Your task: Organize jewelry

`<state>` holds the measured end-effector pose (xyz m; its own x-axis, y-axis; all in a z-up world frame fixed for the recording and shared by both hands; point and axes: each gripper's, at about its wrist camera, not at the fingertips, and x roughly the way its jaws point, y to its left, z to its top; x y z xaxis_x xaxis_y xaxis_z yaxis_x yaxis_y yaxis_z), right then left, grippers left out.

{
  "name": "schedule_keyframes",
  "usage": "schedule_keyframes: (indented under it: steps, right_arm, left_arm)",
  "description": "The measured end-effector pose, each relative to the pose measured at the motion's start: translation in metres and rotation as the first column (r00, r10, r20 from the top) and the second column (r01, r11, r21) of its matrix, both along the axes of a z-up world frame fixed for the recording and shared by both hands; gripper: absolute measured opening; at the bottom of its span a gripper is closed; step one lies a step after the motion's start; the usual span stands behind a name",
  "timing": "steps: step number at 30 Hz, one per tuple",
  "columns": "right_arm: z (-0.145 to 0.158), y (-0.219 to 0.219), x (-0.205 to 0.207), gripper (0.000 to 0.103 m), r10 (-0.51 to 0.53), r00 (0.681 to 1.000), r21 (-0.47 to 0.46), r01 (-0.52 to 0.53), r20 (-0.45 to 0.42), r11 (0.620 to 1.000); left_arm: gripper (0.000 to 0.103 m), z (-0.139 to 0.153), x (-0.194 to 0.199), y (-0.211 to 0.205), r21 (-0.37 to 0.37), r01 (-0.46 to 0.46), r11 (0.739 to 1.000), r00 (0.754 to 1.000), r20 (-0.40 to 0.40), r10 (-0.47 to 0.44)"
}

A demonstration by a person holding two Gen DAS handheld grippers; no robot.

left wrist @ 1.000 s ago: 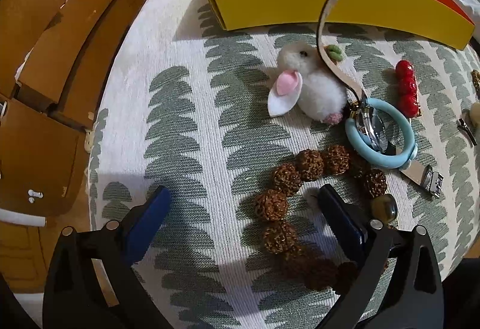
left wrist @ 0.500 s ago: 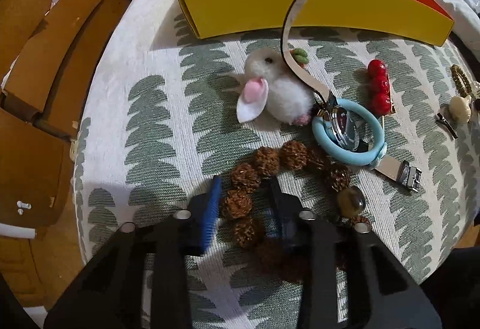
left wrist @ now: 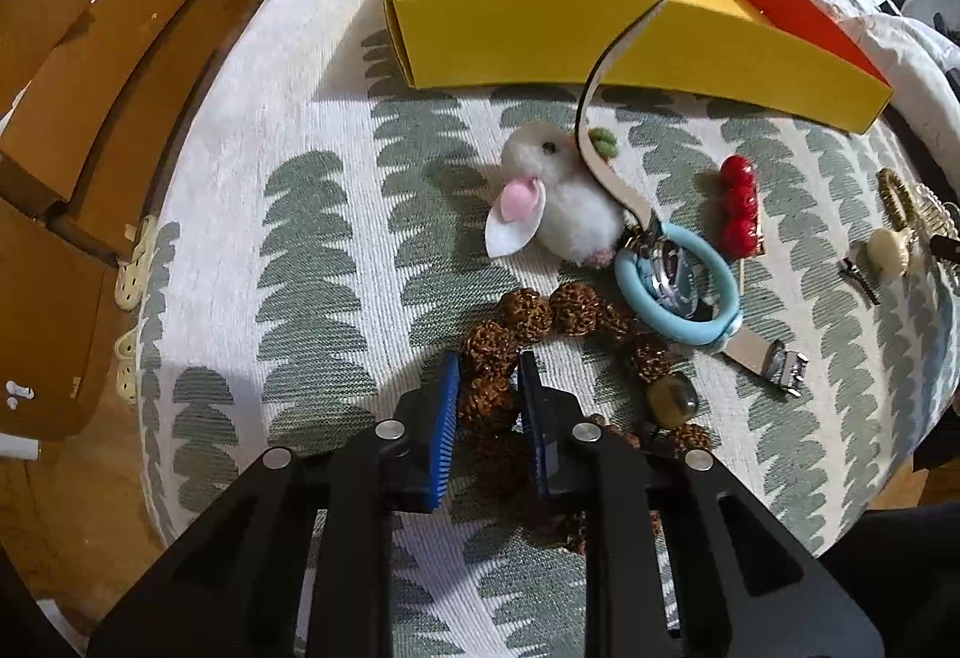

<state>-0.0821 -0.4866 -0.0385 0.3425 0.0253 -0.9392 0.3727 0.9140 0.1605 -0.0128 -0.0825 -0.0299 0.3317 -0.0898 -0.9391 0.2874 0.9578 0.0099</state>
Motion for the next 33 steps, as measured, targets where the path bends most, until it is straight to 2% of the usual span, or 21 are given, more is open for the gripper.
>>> schedule_keyframes:
  steps: [24, 33]
  right_arm:
    - [0.044, 0.01, -0.017, 0.026, -0.019, 0.992, -0.003, 0.019, 0.121, 1.0]
    - [0.059, 0.026, -0.013, 0.026, 0.007, 0.986, -0.014, -0.005, 0.168, 1.0]
  left_arm:
    - [0.02, 0.062, -0.021, -0.001, -0.137, 0.06, 0.989, 0.991, 0.123, -0.043]
    - [0.02, 0.083, -0.022, 0.004, -0.188, 0.051, 0.981, 0.987, 0.162, -0.021]
